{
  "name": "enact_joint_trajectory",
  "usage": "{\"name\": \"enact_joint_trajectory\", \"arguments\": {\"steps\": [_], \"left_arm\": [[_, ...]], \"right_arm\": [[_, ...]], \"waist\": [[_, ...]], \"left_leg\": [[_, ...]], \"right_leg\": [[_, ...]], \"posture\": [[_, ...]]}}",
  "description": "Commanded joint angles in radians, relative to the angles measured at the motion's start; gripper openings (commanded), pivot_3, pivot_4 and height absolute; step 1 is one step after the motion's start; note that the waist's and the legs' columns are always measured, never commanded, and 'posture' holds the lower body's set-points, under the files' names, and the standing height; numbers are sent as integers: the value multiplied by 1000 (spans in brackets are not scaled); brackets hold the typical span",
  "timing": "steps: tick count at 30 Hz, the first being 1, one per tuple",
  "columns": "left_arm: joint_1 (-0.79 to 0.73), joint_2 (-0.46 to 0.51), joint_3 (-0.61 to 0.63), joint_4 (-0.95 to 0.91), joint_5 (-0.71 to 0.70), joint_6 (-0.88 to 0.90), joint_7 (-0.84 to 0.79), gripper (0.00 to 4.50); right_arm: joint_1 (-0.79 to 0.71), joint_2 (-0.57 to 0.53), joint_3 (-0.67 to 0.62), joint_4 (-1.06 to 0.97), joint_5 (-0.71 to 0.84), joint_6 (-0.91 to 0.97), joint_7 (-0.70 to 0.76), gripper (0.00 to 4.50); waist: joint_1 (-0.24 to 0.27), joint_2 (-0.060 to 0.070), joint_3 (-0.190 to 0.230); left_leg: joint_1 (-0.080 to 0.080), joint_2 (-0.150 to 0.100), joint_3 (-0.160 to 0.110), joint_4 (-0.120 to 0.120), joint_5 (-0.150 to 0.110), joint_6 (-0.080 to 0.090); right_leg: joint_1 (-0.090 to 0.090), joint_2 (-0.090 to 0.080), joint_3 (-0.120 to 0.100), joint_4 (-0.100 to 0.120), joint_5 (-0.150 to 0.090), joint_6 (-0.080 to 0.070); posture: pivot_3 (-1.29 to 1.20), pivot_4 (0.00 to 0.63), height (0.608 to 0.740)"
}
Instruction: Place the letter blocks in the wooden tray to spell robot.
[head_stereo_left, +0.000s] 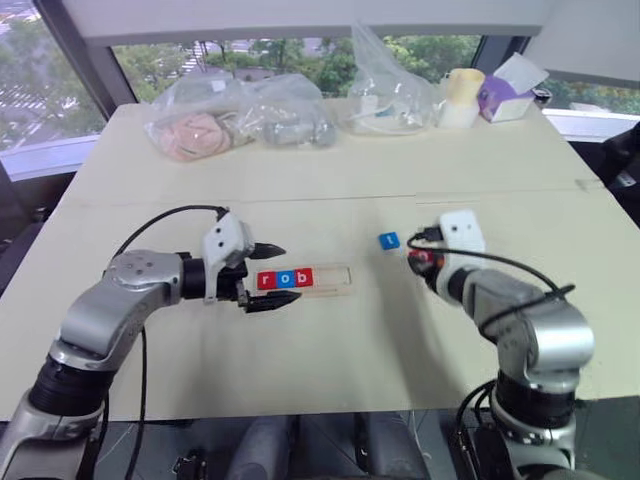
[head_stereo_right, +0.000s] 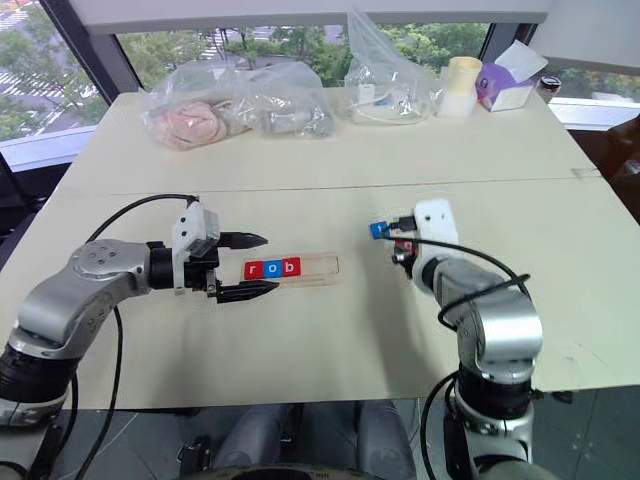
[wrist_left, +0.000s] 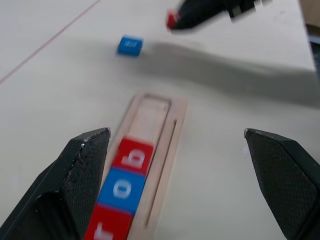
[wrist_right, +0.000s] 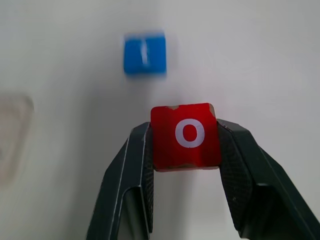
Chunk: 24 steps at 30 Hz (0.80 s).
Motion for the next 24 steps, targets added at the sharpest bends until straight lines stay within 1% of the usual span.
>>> {"name": "enact_joint_trajectory", "arguments": {"steps": [1, 5, 11, 12, 13, 16, 17, 19, 20, 22, 24], "left_arm": [[-23, -12, -32, 33, 32, -39, -25, 4500], [-26, -9, -39, 56, 49, -54, -45, 4500], [-19, -3, -29, 66, 59, -60, -59, 4500], [-18, -3, -28, 66, 60, -60, -58, 4500], [-16, -3, -27, 64, 60, -59, -57, 4500], [-8, 1, -20, 57, 57, -55, -54, 4500], [-5, 5, -16, 55, 55, -53, -55, 4500], [-2, 13, -7, 53, 49, -50, -60, 4500], [-3, 18, 0, 51, 41, -44, -66, 4500], [-9, 30, 12, 49, 21, -32, -85, 4500], [-16, 48, 13, 46, 7, -26, -114, 4500]], "right_arm": [[31, 109, -2, -76, -10, 11, -60, 1196], [48, 210, 15, -81, -26, 11, -124, 1196], [69, 224, 32, -73, -19, 11, -151, 1196], [71, 226, 33, -72, -14, 11, -150, 2224], [71, 226, 33, -71, -12, 11, -151, 2636], [50, 229, 12, -69, -10, 11, -149, 4177], [33, 216, -4, -74, -4, 11, -136, 4461], [0, 176, -34, -88, 17, 11, -94, 4461], [-8, 114, -36, -83, 39, -18, -48, 4461], [-7, -40, -33, -52, 109, -133, 99, 4461], [23, -177, -57, -6, 203, -294, 304, 4461]], "waist": [[-3, 0, 0], [0, 1, 0], [4, 1, 0], [4, 1, 0], [3, 1, 0], [2, 1, 0], [2, 1, 0], [2, 1, 0], [3, 1, 0], [6, 1, 0], [4, 1, 0]], "left_leg": [[0, 0, 0, 0, 0, 0], [0, 0, 0, 0, 0, 0], [-1, -2, 0, 0, 0, 0], [-1, -2, 0, 0, 0, 0], [-1, -1, 0, -1, 0, 0], [-1, -1, -1, -1, 0, 0], [-1, -1, -1, -1, 0, 0], [-1, -1, -1, -1, 0, 0], [-1, -1, -1, 0, 0, 0], [-1, -1, -1, 0, 0, 0], [-1, -1, -1, -1, 0, 0]], "right_leg": [[0, 0, 0, 0, 0, 0], [-1, 1, 0, 0, 0, -1], [0, 0, 0, -3, 0, 0], [0, 0, 0, -3, 0, 0], [0, 0, 0, -3, 0, 0], [0, 0, 0, -3, 0, 0], [0, 0, 0, -3, 0, 0], [0, 0, 0, -3, 0, 0], [0, 0, 0, -3, 0, 0], [0, 0, -1, -3, 0, 0], [2, 0, -2, -7, 0, 0]], "posture": [[0, 150, 740], [0, 150, 740], [0, 150, 740], [0, 150, 740], [0, 150, 740], [0, 150, 740], [0, 150, 740], [0, 150, 740], [0, 150, 740], [0, 150, 740], [0, 150, 740]]}}
